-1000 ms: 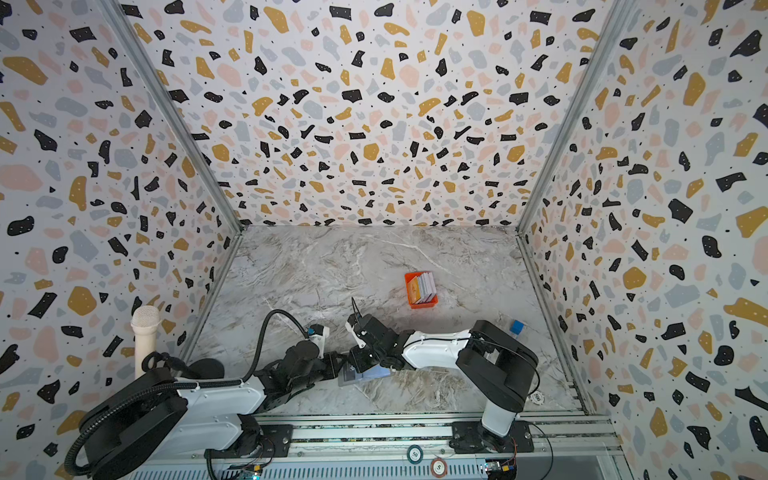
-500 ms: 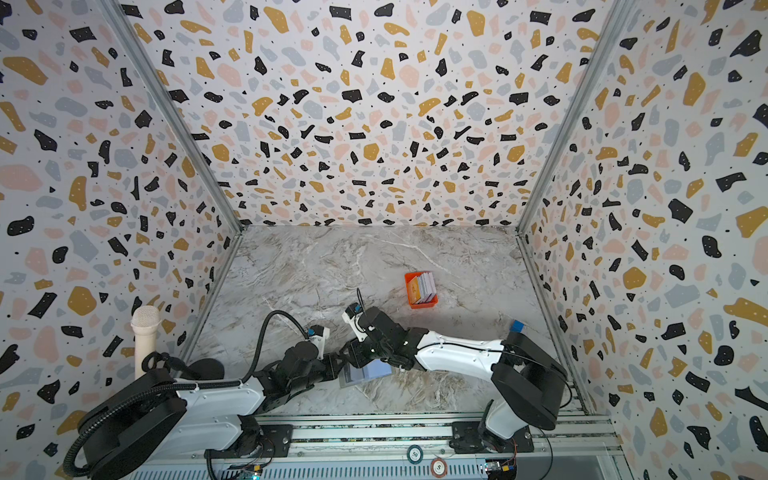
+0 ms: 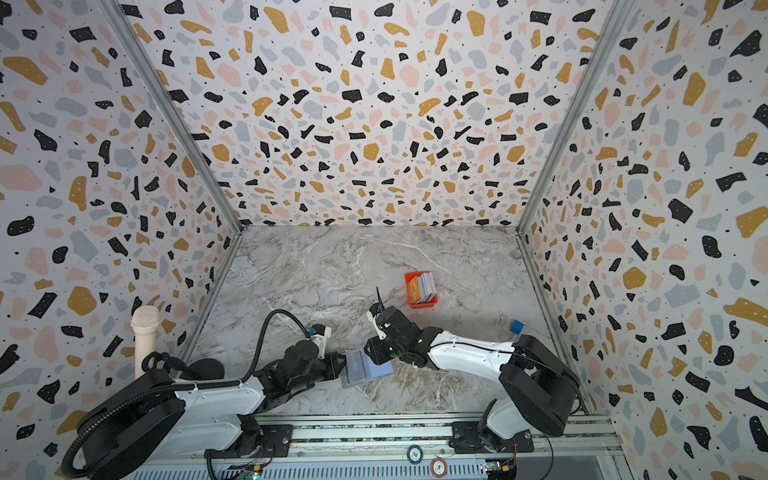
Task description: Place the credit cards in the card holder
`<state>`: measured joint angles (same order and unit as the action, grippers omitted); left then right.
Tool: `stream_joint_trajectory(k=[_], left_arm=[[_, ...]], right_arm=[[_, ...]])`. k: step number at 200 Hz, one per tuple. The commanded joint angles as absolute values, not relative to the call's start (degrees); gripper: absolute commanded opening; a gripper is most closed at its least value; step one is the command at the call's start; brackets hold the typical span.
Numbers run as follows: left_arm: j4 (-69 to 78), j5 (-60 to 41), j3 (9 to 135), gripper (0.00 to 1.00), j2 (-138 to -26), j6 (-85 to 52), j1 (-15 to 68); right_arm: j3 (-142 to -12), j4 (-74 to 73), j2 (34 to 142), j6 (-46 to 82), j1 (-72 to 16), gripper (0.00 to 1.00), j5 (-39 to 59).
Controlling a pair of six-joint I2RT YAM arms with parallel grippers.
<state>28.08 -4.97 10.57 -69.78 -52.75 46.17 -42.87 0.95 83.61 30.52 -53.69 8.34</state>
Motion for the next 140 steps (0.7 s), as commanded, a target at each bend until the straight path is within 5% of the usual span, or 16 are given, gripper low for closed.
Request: stream_joint_trajectory(k=[1, 52, 93, 140], left_arm=[[26.3, -4.6, 14.0, 0.0, -70.0, -49.0, 45.2], [16.3, -1.8, 13.7, 0.0, -59.1, -48.1, 39.9], [12.5, -5.5, 11.7, 0.24, -52.6, -47.5, 39.8], [17.6, -8.4, 10.2, 0.29, -58.9, -48.3, 42.8]], right_arm=[[-42.7, 2.7, 79.4, 30.2, -53.7, 0.43, 4.6], [-43.3, 6.5, 73.0, 28.8, -50.3, 0.47, 1.5], [-42.9, 5.2, 75.5, 28.4, -49.7, 0.48, 3.7], [-42.7, 4.7, 75.4, 28.8, -49.7, 0.48, 3.8]])
